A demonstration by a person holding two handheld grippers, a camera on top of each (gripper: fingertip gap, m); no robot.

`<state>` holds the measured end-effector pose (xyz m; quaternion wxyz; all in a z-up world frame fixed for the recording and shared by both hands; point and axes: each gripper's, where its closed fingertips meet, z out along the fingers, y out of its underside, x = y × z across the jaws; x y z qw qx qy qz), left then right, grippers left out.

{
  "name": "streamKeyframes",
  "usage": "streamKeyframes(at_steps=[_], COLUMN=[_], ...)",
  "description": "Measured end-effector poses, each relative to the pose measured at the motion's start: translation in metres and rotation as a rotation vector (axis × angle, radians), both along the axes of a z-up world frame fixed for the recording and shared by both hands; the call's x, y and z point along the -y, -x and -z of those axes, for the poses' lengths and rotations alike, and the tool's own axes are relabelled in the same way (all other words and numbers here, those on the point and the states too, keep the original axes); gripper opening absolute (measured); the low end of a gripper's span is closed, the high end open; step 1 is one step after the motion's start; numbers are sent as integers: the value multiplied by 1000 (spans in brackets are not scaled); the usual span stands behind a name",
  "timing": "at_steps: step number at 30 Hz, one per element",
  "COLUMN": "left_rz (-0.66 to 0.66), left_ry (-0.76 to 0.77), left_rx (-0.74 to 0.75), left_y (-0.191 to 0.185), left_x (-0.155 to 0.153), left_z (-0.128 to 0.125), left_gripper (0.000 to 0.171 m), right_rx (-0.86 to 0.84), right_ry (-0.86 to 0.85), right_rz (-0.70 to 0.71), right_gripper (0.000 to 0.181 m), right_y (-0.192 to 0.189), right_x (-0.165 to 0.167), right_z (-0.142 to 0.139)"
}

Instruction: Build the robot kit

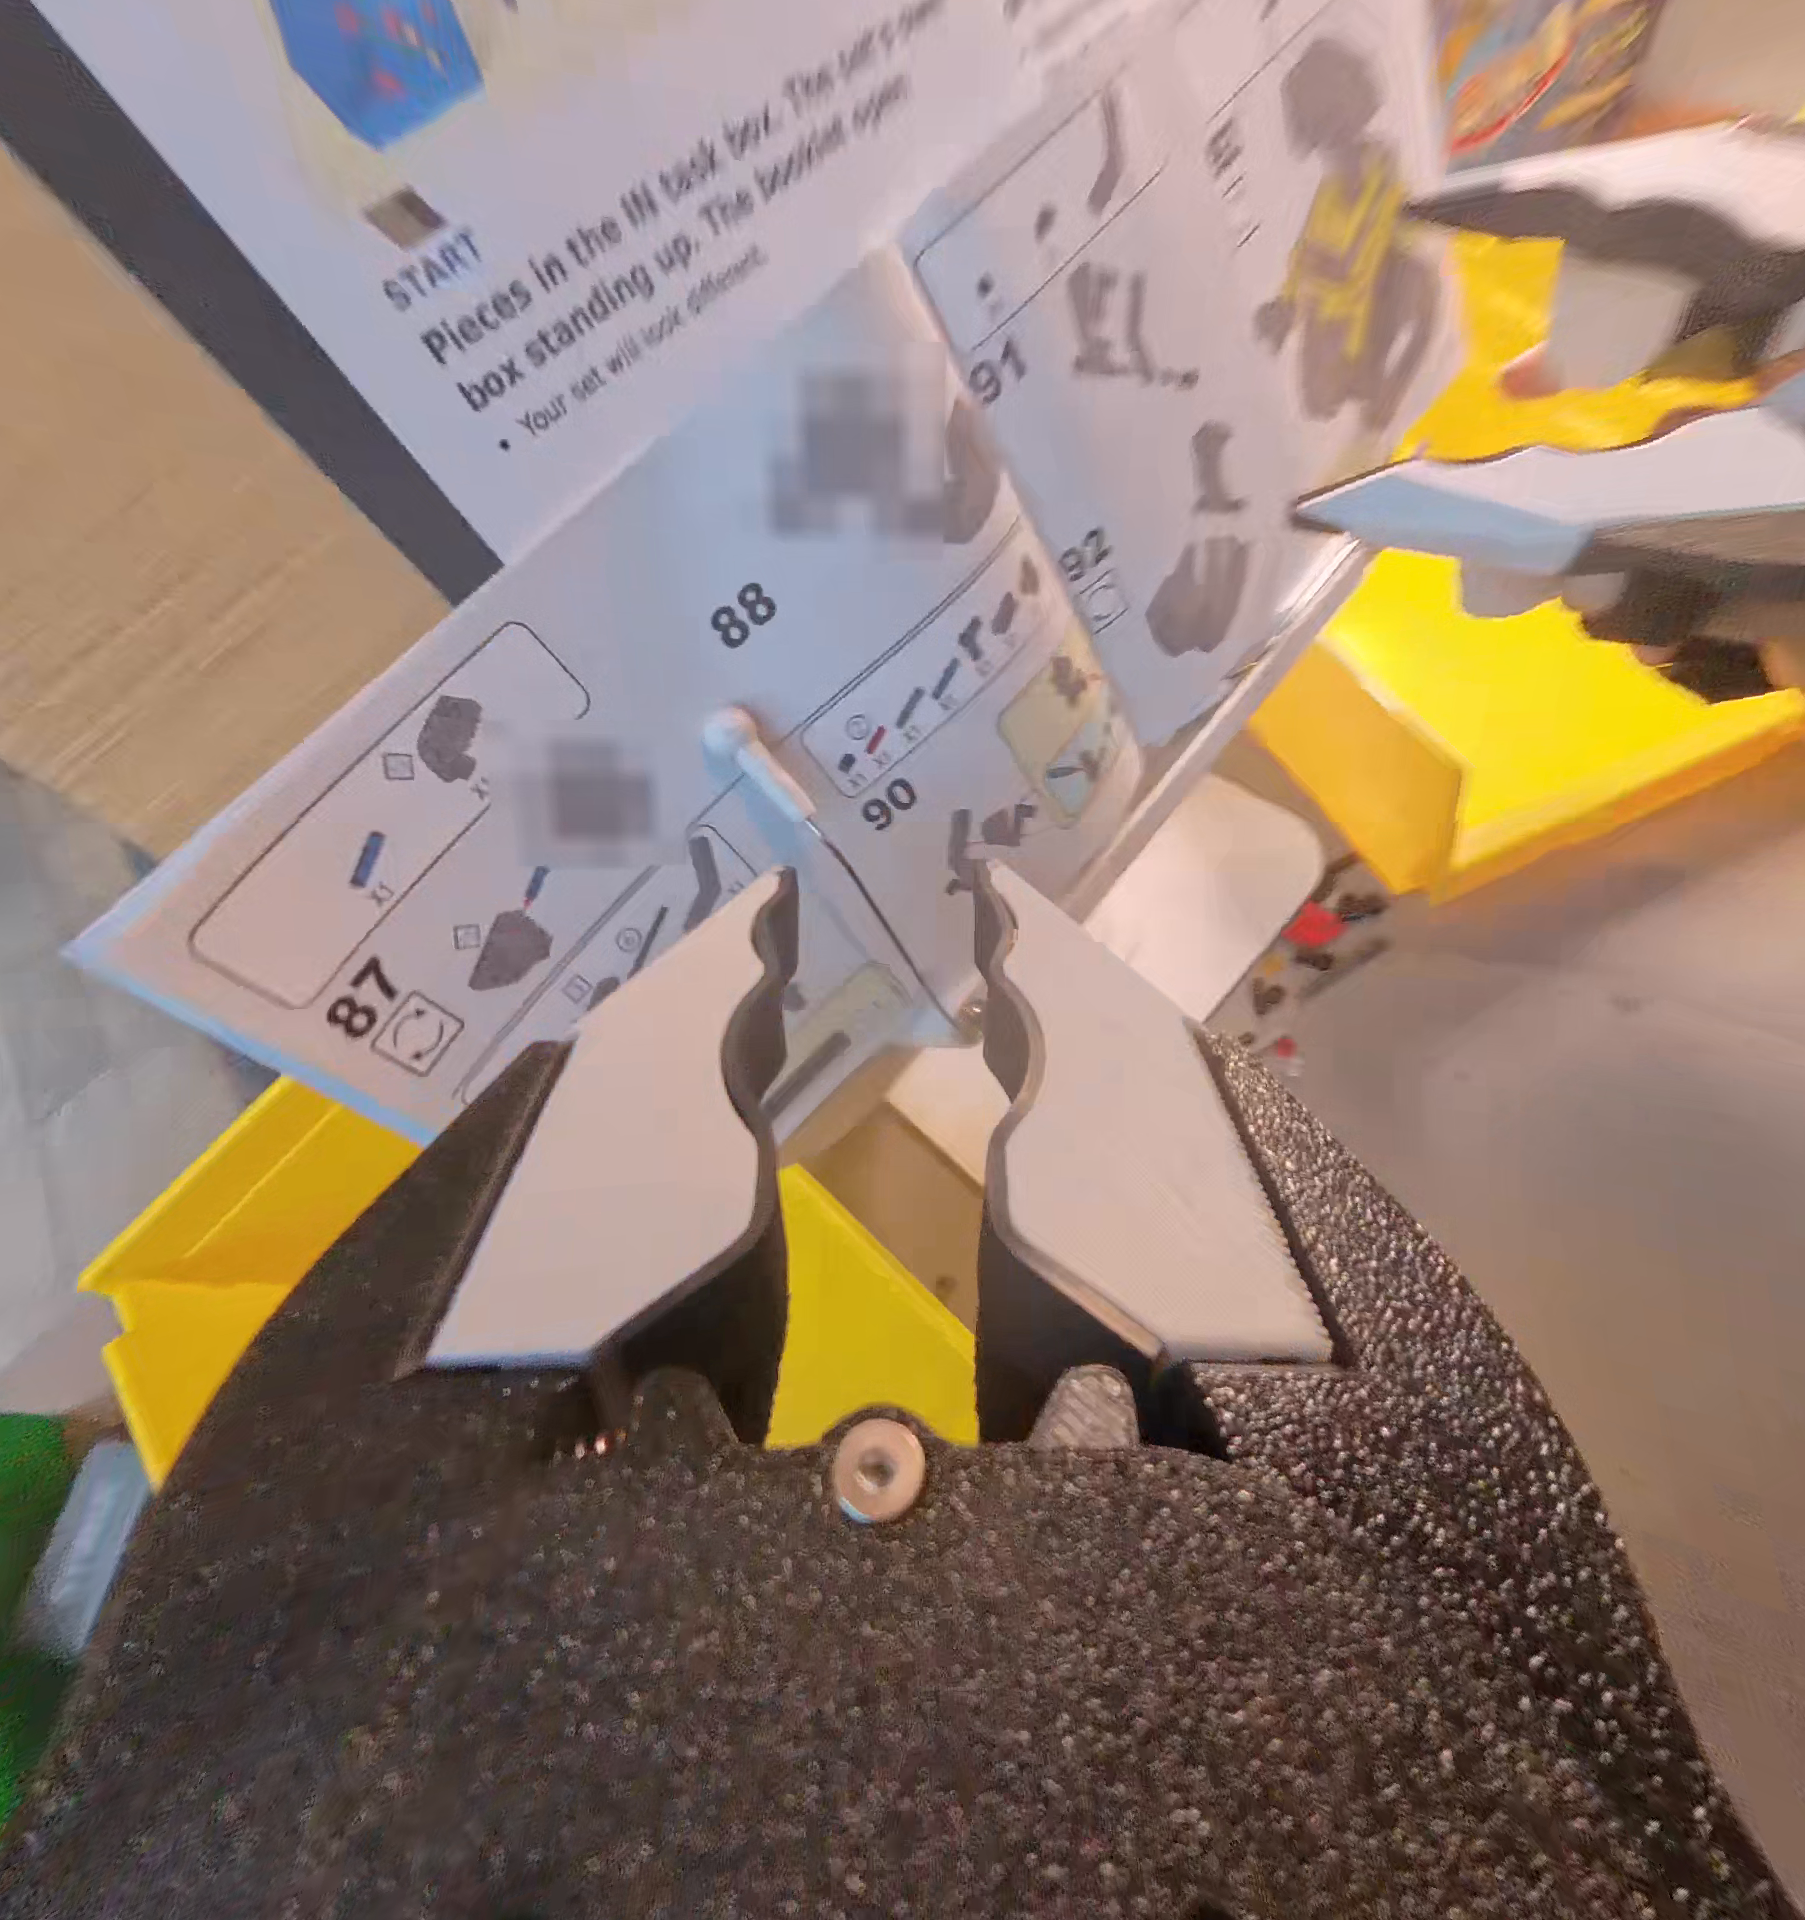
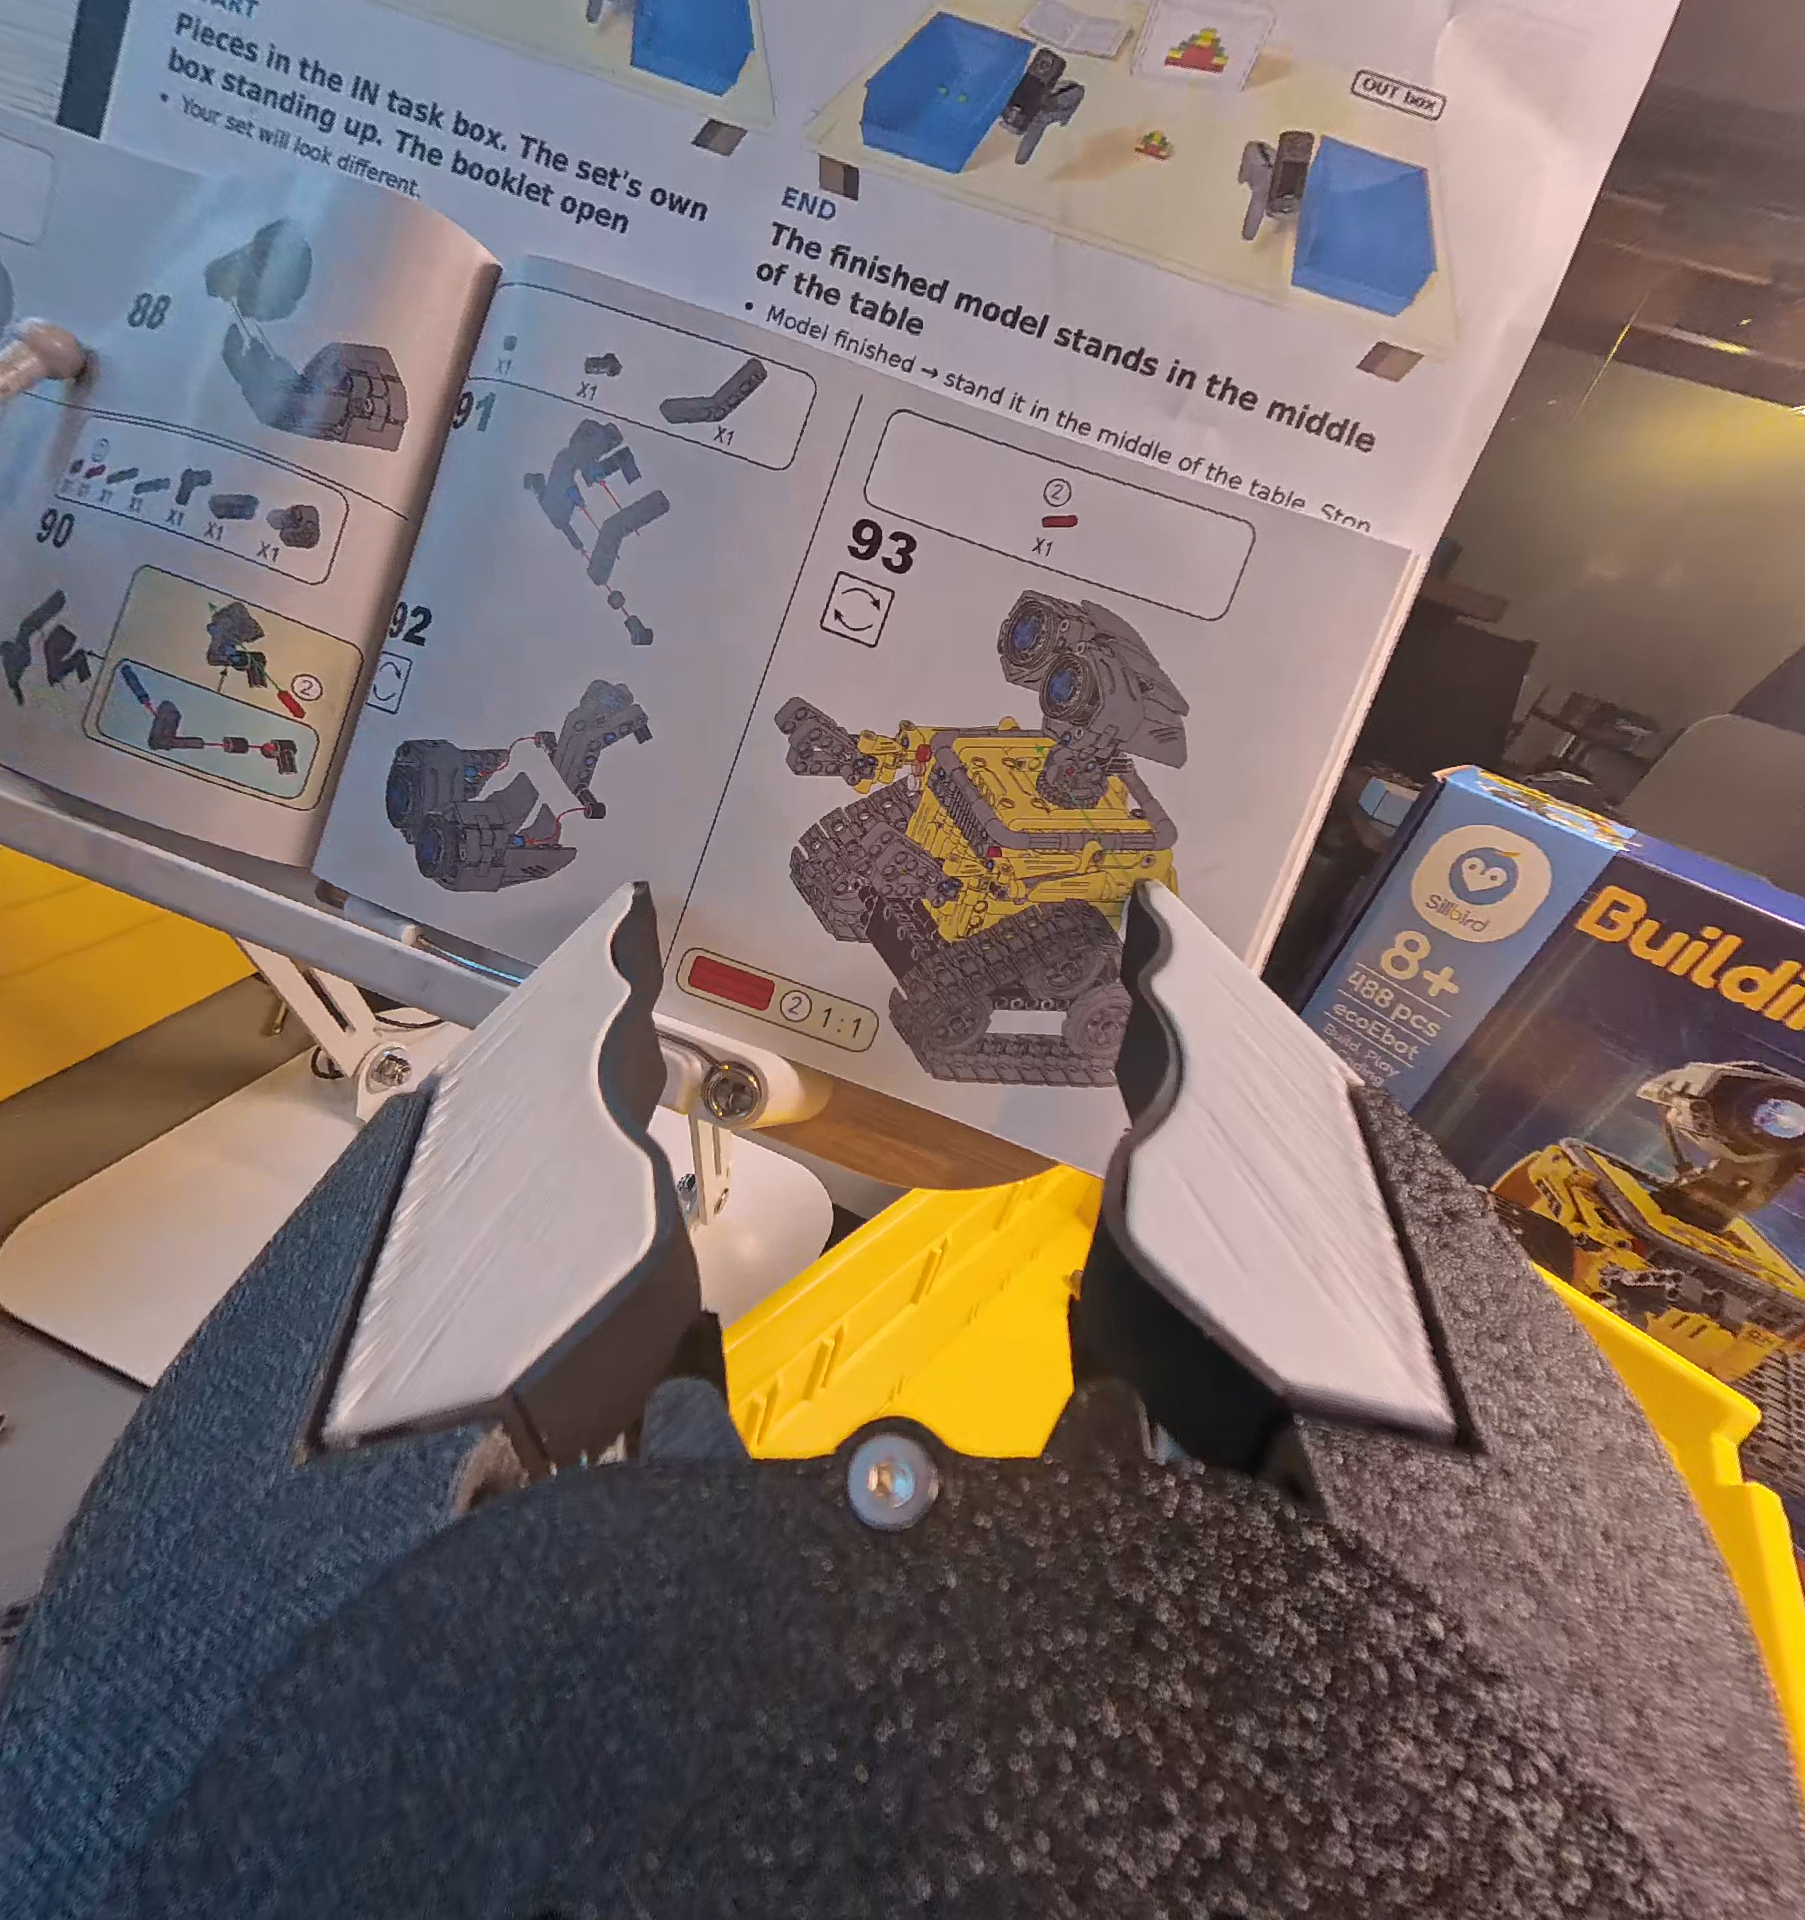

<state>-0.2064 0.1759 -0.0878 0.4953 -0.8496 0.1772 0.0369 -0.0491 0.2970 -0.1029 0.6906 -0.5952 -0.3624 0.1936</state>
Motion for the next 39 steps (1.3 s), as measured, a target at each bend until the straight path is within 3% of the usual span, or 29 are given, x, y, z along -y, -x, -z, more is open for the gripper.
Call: streamKeyframes(at_steps=[2, 3, 4, 7, 9, 16, 18, 20, 22, 29, 31, 34, 36, 39], left_rz=[-47, -76, -92, -120, -158, -131, -124, -139, -132, -48, -32, -59, -85, -95], left_ry=[21, 0, -12, 2, 24, 122, 190, 235, 205, -208, -209, -78, -9, -49], left_rx=[-30, -41, -54, -69, -82, 271, 288, 286, 304, 162, 74, -20, -23, 46], left_y=[6, 10, 14, 22, 38, 45, 53, 65, 68, 46, 43, 49, 54, 58], left_x=[-16, -20, -21, -11, 2, 30, 40, 49, 57, 50, 39, 29, 31, 38], left_z=[10, 9, 8, 12, 20, 43, 58, 72, 70, 5, 10, 42, 59, 55], left_gripper=[32, 23, 13, 7, 10, 21, 20, 30, 33, 27, 25, 14, 7, 9], right_rx=[7, 7, 10, 8, 16, 17, 16, 22, 21, -12, -27, -20, -8, -11], right_ry=[-2, -3, -1, -7, -5, 1, 4, -3, -4, 10, 6, -4, -9, 4], right_rz=[1, 2, 6, 6, 11, 18, 18, 16, 14, 10, 4, 1, 7, 7], right_gripper=[89, 89, 88, 85, 84, 86, 86, 86, 86, 89, 90, 90, 90, 91], right_y=[-1, -2, -3, -5, -6, -5, -5, -6, -6, -6, -6, -5, -7, -7], right_x=[0, 0, -1, -2, -2, -2, -2, -2, -2, 0, 4, 8, 7, 4], right_z=[2, 2, 3, 4, 5, 7, 9, 10, 10, 1, -5, -6, -4, 1])
